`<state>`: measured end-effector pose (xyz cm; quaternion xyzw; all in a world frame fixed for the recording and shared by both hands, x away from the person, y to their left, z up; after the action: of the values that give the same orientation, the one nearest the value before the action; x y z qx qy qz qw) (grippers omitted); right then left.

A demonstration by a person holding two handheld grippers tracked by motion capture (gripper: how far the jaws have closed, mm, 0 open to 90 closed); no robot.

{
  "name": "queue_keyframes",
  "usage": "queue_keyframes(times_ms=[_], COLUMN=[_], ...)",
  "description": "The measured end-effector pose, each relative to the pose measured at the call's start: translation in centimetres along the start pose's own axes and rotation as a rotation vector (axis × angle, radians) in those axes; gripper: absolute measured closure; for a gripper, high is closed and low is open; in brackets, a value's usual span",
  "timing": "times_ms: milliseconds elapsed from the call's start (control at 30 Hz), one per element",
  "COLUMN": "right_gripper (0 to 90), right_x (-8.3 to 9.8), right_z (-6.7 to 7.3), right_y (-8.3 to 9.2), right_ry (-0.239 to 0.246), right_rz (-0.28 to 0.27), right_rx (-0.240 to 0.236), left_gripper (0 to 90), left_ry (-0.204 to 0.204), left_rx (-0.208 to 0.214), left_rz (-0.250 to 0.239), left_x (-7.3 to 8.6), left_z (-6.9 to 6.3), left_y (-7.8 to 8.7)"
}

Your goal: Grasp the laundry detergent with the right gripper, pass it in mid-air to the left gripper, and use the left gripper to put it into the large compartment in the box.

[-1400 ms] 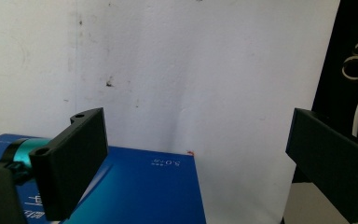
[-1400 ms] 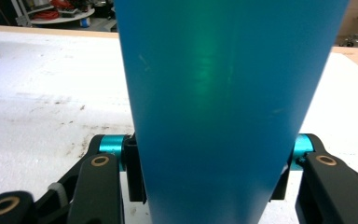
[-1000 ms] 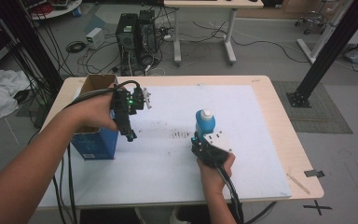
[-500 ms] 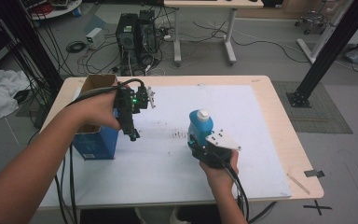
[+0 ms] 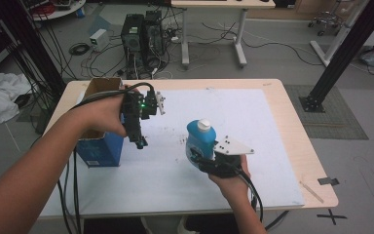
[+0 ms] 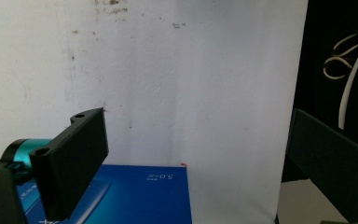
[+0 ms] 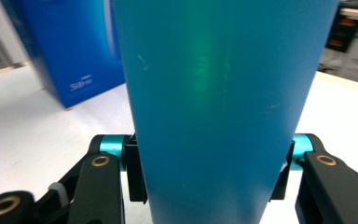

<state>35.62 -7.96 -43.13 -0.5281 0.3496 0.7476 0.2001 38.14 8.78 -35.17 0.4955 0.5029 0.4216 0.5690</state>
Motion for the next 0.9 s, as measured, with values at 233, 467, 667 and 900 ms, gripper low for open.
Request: queue_keyframes(times_ms=[233, 467, 667, 900], right_gripper=[46.3, 46.3, 46.5, 46.5], right_x=[0.3, 0.6, 0.8, 0.7], right_z=[1.3, 2.1, 2.5, 3.0], right_y=[-0.2, -0.5, -1.0, -1.5], right_ry=[0.033, 0.055, 0.07, 0.077], right_rz=[0.036, 0.066, 0.086, 0.085], right_rx=[-0.107, -0.201, -0.264, -0.336], left_gripper=[5.6, 5.6, 5.6, 5.6], left_ry=[-0.043, -0.079, -0.108, -0.138], left_rx=[0.021, 0.03, 0.033, 0.038], left_rz=[-0.005, -0.013, -0.019, -0.013], left_x=[-0.5, -1.1, -1.4, -2.0], left_z=[-0.3, -0.4, -0.4, -0.6], left_y=[-0.3, -0.6, -0.7, -0.8])
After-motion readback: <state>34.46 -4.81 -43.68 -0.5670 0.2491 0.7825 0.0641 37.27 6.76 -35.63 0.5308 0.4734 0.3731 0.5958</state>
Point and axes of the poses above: each handheld gripper's, and its own axes: y roughly backward along the jaws, x roughly out of its underside, z roughly to its left, the point moved 10 cm from there along -y, roughly forward along the jaws, and after that the axes turned 12 degrees about -y, right-handed, at the moved point
